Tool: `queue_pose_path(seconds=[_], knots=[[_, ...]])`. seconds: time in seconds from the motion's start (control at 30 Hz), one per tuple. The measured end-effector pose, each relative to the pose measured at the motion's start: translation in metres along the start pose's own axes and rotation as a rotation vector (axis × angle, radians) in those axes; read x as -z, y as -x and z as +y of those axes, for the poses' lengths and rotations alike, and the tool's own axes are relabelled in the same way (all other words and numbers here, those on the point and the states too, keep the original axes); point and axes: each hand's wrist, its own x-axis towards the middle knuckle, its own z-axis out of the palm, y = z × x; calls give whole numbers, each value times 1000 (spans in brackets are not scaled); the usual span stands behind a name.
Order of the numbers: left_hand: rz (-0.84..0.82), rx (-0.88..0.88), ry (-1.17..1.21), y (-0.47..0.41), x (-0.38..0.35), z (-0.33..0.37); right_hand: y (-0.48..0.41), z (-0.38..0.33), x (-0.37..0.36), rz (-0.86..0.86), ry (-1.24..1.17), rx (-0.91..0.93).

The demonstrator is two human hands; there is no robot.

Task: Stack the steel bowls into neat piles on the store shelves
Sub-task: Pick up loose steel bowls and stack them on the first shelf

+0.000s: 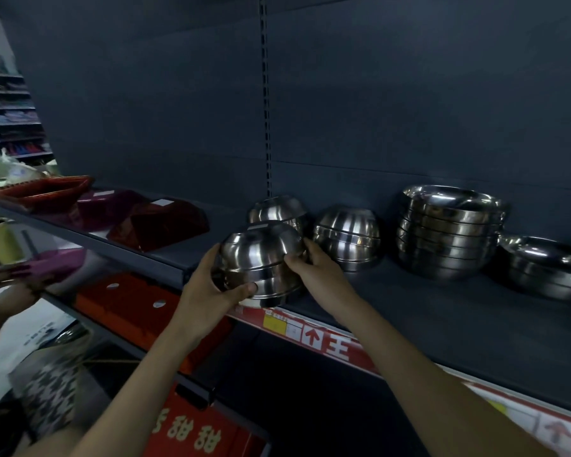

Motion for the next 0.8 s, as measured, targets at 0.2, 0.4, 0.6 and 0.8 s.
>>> queue_pose_path(seconds=[0.2, 0.4, 0.6, 0.8], knots=[[-66, -104, 28, 15, -31, 11, 34, 15, 32, 93, 43, 31], [-133, -158, 28, 17, -50, 15, 49, 29, 56, 83, 67, 11], [-164, -131, -2, 22, -47, 11, 49, 34, 61, 71, 92, 0], [-186, -105, -83, 26, -45, 11, 53, 41, 65, 76, 119, 8]])
